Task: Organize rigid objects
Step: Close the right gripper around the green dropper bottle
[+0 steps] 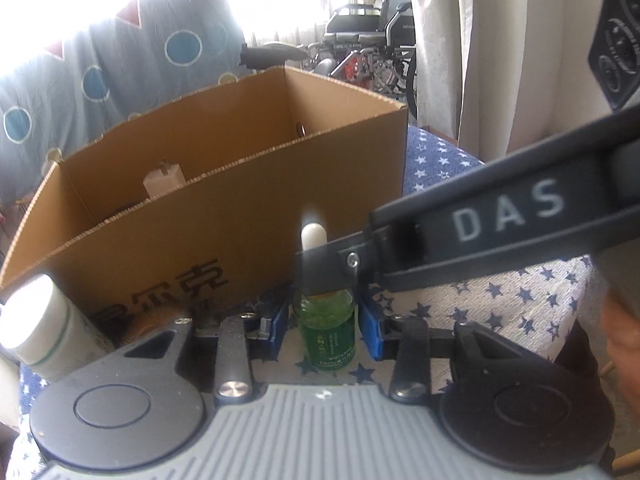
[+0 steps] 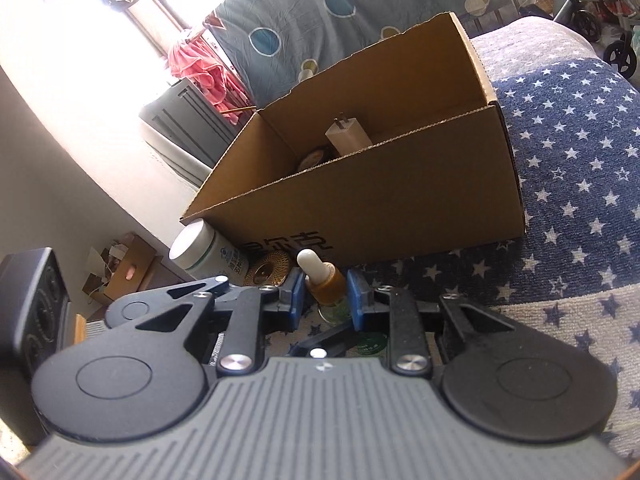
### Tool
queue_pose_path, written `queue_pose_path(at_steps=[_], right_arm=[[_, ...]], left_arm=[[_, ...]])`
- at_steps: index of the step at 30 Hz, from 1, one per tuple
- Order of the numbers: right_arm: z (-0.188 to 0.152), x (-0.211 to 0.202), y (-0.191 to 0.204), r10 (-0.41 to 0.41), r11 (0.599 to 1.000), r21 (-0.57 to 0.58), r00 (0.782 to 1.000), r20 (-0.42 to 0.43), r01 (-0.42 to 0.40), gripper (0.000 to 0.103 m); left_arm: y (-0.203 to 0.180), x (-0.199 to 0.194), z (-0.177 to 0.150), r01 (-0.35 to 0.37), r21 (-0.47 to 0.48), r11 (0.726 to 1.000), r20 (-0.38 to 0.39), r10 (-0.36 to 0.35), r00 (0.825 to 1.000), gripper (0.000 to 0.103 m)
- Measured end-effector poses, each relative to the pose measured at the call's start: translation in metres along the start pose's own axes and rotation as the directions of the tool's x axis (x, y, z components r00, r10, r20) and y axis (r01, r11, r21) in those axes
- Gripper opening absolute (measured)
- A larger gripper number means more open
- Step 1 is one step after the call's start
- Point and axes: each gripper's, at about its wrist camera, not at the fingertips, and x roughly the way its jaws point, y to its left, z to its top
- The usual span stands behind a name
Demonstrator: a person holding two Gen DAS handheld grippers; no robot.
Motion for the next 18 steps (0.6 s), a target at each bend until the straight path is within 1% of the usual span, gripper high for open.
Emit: queue_pose_path(at_steps=[3,13,18], right_arm=[[0.0015,0.0003,0.0007,0.001,1.0,0.001,1.0,-0.004,-0.001,0.024],[0.0041,0.0049,0.0049,-0.026,0.999,-0.028,1.0,-0.006,0.026,0.026],[0.0035,0.008,0.0032,-0.027,0.999,-0.023,1.0,-0.009,0.027,0.026]], left_arm=[[0.0017,0.0063,0.0008,0.011,-0.021,1.0,-0.017,-0.011,1.0,0.035],[0.0016,0.0087,-0.0025,0.013,-0.018,1.0,-0.018,-0.013,1.0,0.034],[0.0031,0.0096,-0.0029,0.017,-0.024,1.0,-0.019,-0.017,1.0,0.034]])
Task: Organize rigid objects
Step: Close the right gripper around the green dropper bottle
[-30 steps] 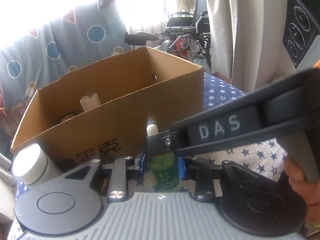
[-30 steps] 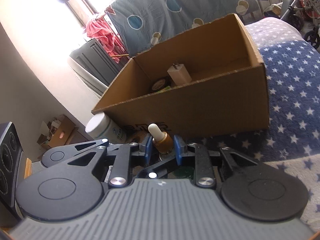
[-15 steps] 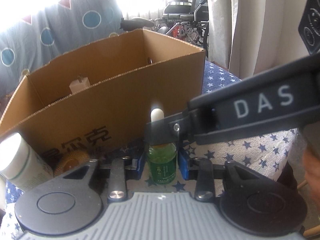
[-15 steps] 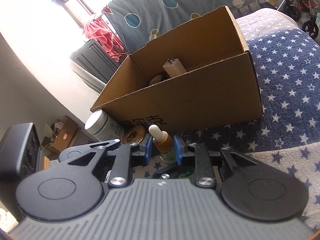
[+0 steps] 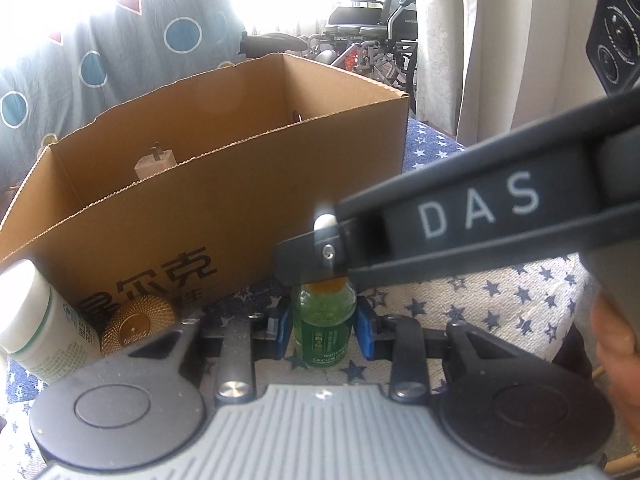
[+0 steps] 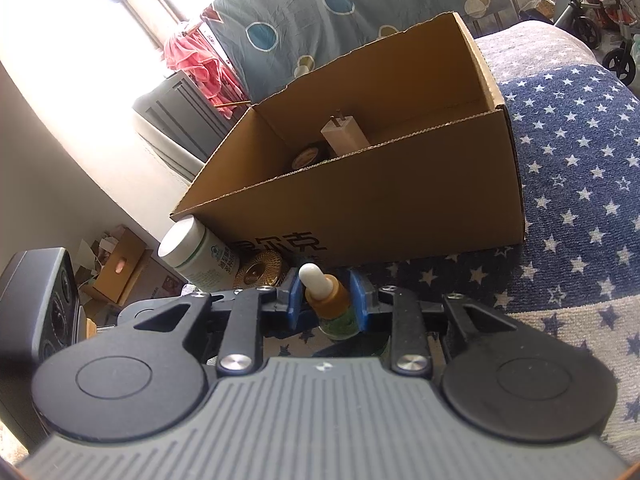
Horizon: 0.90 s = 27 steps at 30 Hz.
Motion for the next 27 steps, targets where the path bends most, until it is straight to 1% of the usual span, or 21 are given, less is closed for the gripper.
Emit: queue_pose_path(at_steps=[10,14,27], right_arm=[[0.0014,-0.0054,-0.0023,0.001,1.0,0.025,1.0,0.004,-0.002,0.026],[0.0005,-0.0039,-0.0034,-0.007,1.0,0.025,1.0,-0.011,0.008,0.026],[0.0008,-0.0025,-0.0064,0.009,0.999,0.039,1.0,-0.02,-0.008,0.024]], left_arm=[[-0.0009,0.0008,-0.0004,0.001,-0.001,1.0,0.001,-0.001,1.0,0.034],[-0.0007,0.0014,-0.0001,0.002,-0.004,1.0,-0.001,-0.002,1.0,0.034],[-0.0008,0.0037,0.0025,0.0,-0.008,1.0,-0.002,0.0,1.0,0.034]])
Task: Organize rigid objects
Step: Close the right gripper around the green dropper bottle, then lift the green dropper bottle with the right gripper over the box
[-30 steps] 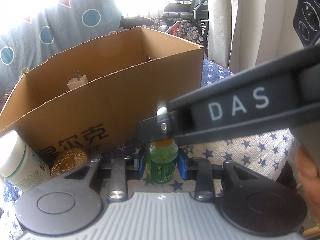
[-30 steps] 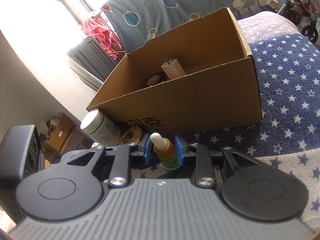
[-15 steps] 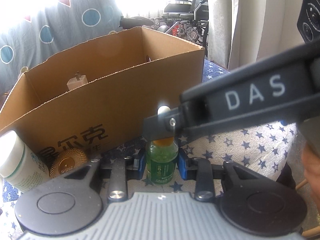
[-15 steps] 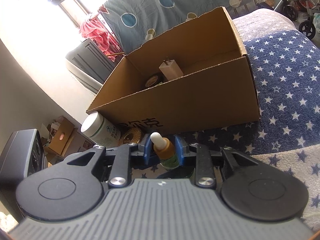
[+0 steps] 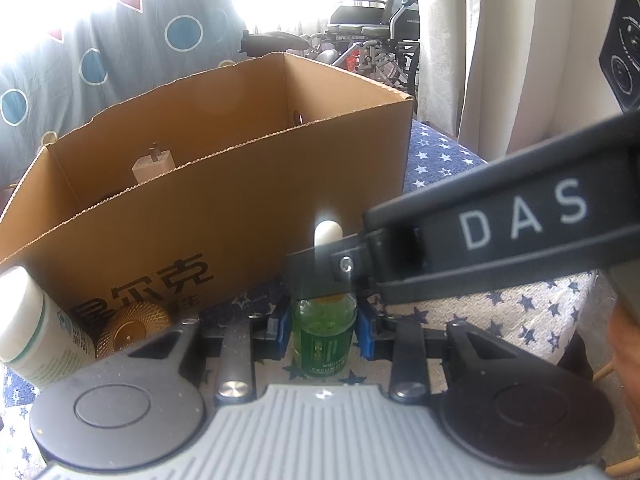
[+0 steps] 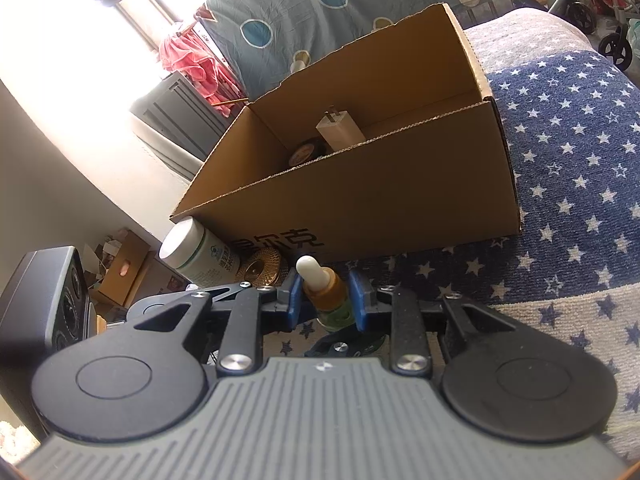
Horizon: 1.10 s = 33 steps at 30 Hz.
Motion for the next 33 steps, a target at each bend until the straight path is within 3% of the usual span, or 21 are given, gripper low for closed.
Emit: queue_pose_path(at_steps=[33], right_arm=[[-0.0011,-0.0014,-0.0011,0.011,1.0,0.016,1.0,0.004,-0.011,0.024]], left_arm=[[-0.0013,0.0008,0.0015,-0.007,-0.009,1.0,0.001,0.007,1.0,0.034]])
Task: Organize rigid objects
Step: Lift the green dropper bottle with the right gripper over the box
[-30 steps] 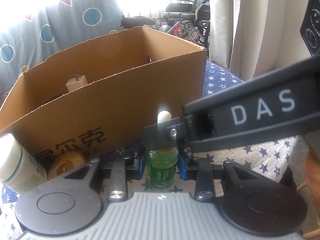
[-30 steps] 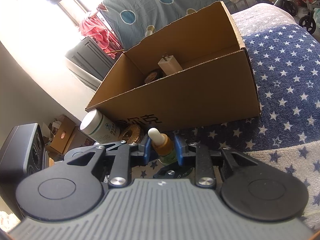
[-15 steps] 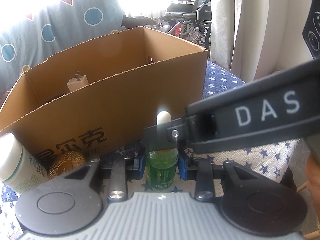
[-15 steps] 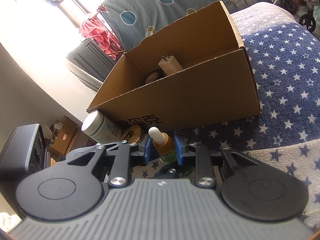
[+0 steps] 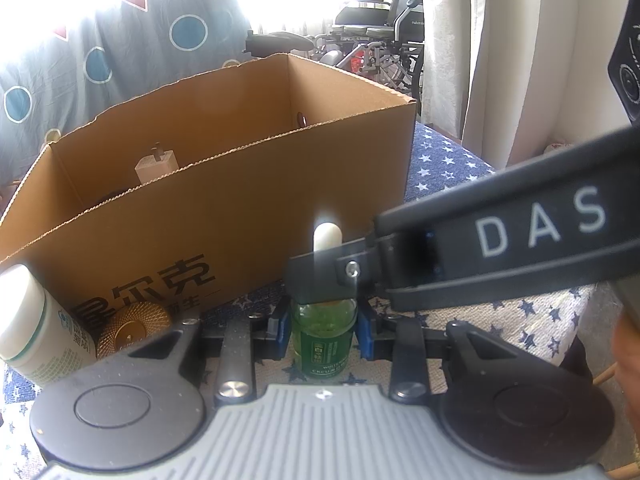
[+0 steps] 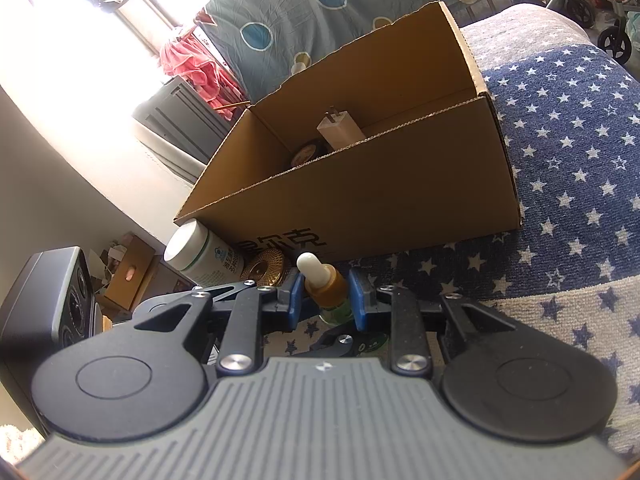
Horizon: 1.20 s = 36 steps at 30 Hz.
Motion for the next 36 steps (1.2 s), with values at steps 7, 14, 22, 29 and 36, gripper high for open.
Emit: queue_pose_path(at_steps=[7,14,22,29,36], right_arm=[[0.0,-0.002,0.001,0.0,1.0,-0.004,1.0,0.003,0.0,0.023],[0.001,-0.004,0.001,0.001,1.0,-0.009,1.0,0.009,-0.001,0.023],[0.001,-0.007,0.002,0.003,1.0,-0.011,1.0,0.017,-0.003,0.023],[0.002,-0.011,0.003,0.005,1.0,-0.017,1.0,0.029,-0.004,0.023],[0.002,-0.013,0.004,0.006,1.0,-0.016,0.999,0.035,-0.005,0.023]], left_arm=[[-0.003,-0.001,0.001,-0.004,-0.003,1.0,0.007,0.004,1.0,0.033],[-0.005,-0.003,0.002,-0.009,-0.004,1.0,0.015,0.009,1.0,0.033],[-0.008,-0.005,0.004,-0.015,-0.003,1.0,0.023,0.015,1.0,0.033],[-0.01,-0.007,0.005,-0.018,-0.005,1.0,0.033,0.018,0.999,0.033],[-0.01,-0.009,0.005,-0.015,-0.003,1.0,0.037,0.015,0.999,0.033]])
